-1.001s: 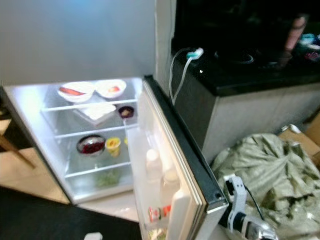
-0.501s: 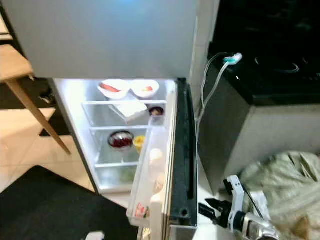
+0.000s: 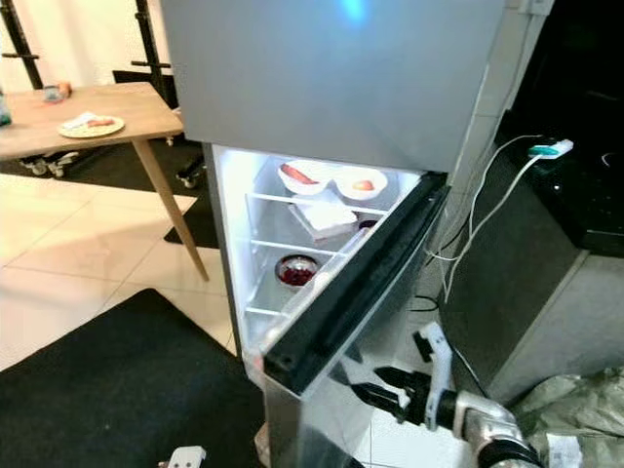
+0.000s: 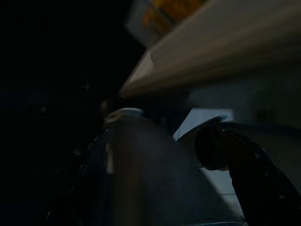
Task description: Restocking fridge
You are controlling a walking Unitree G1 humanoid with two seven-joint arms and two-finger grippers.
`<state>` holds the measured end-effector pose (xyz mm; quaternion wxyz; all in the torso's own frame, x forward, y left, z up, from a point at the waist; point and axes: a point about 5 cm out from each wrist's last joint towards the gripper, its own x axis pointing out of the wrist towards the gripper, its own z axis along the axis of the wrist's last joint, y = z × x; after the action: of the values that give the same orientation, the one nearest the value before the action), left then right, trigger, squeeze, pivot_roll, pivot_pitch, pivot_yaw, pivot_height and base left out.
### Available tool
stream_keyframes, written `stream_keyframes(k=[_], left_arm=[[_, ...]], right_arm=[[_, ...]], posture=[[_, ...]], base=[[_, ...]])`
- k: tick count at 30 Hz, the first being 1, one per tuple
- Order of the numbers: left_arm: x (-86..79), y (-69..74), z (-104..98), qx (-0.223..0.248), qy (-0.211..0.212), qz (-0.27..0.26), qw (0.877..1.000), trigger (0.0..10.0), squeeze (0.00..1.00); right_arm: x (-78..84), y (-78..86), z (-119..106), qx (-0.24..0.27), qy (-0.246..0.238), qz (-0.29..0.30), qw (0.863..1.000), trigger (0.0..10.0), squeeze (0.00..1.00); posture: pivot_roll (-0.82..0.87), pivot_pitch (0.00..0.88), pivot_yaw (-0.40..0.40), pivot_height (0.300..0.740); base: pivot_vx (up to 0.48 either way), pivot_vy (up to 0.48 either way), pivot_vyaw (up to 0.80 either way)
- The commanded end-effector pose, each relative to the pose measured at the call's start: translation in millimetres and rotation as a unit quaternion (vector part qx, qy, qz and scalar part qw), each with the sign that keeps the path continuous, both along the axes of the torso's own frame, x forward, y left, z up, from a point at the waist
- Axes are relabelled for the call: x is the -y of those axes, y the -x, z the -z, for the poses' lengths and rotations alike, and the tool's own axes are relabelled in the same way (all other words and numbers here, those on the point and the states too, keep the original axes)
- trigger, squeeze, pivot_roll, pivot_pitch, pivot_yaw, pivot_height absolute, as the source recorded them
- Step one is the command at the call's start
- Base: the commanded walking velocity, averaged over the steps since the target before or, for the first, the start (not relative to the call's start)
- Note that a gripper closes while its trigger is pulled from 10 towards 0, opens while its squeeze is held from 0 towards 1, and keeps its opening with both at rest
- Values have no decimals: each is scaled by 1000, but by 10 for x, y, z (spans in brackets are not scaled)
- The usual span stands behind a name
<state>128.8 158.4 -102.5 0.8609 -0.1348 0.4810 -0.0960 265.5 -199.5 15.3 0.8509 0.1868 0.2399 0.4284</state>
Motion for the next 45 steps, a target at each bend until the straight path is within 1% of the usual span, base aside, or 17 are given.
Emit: stream_keyframes(k=[1,9,16,19,21,23,25,26,27,28,29,30,33,36,40,42,45], left_arm=[[45,173,63,-37,2,9,999,10000,0],[46,174,64,-38,1,8,999,10000,0],[44,182,70,-42,-4,7,999,10000,0],[46,186,71,-42,-4,7,999,10000,0],[43,191,73,-43,-5,6,999,10000,0],[33,206,77,-45,-8,6,999,10000,0],[33,206,77,-45,-8,6,999,10000,0],[32,208,78,-46,-9,6,999,10000,0],[32,208,78,-46,-9,6,999,10000,0],[30,209,78,-46,-9,5,999,10000,0],[25,209,78,-46,-10,4,999,10000,0],[25,209,78,-46,-10,4,999,10000,0],[16,206,78,-45,-13,2,999,10000,0],[11,203,78,-45,-15,-1,999,10000,0],[21,209,81,-48,-17,-2,999,10000,0],[32,217,85,-50,-18,-1,999,10000,0],[42,221,87,-51,-17,0,999,10000,0]], right_arm=[[-18,-51,-60,18,5,-11,1000,10000,0],[-211,-196,-160,57,18,-22,998,10000,0],[-622,-432,-348,110,30,-40,993,10000,0],[-708,-488,-400,122,35,-38,991,10000,0],[-776,-547,-449,133,42,-28,990,10000,0],[-983,-737,-626,168,75,15,983,10000,0],[-983,-737,-626,168,75,15,983,10000,0],[-1017,-800,-680,182,101,36,977,10000,0],[-1017,-800,-680,182,101,36,977,10000,0],[-1035,-879,-749,197,133,64,969,10000,0],[-1017,-1020,-889,224,191,122,948,10000,0],[-1017,-1020,-889,224,191,122,948,10000,0],[-934,-1180,-1111,246,219,205,922,10000,0],[-864,-1219,-1166,250,226,241,910,10000,0],[-796,-1100,-904,218,247,217,919,10000,0],[-757,-976,-668,189,278,187,923,10000,0],[-677,-808,-390,156,324,159,920,10000,0]], posture=[[-72,0,-79,740],[-71,0,-80,740],[-67,0,-79,740],[-62,0,-82,740],[-60,0,-83,740],[-53,0,-84,740],[-53,0,-84,740],[-50,0,-84,740],[-50,0,-84,740],[-46,0,-86,740],[-45,0,-85,740],[-45,0,-85,740],[-43,0,-86,740],[-43,0,-90,740],[-44,0,-91,740],[-44,0,-91,740],[-48,0,-90,740]], base=[[0,0,631],[0,0,631],[0,0,629],[0,0,629],[0,0,625],[0,0,622],[0,0,619],[0,0,581],[0,0,581],[0,0,0],[0,0,0],[0,0,0],[0,0,0],[0,0,0],[0,0,0],[0,0,0],[0,0,0]])
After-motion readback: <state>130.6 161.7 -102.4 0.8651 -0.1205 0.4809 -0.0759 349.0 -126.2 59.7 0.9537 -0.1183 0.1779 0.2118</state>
